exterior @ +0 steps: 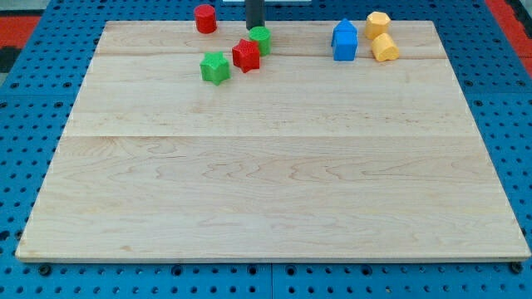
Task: Move the red circle towards the top left of the board
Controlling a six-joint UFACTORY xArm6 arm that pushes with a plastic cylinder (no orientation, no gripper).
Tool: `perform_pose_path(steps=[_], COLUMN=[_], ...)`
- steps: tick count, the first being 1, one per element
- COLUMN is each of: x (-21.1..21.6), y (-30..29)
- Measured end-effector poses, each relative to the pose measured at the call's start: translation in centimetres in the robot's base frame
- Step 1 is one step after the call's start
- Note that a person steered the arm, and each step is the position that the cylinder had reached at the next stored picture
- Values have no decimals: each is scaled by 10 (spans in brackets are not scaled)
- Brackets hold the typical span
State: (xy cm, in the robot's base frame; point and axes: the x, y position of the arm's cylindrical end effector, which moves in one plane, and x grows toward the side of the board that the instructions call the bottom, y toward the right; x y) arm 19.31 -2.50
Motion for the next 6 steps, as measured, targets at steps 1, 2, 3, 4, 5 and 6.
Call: perform_pose_path(steps=[1, 2, 3, 4, 5, 6], x=[-1, 1, 33, 48, 48, 48], y=[-59, -130, -181, -168, -169, -159])
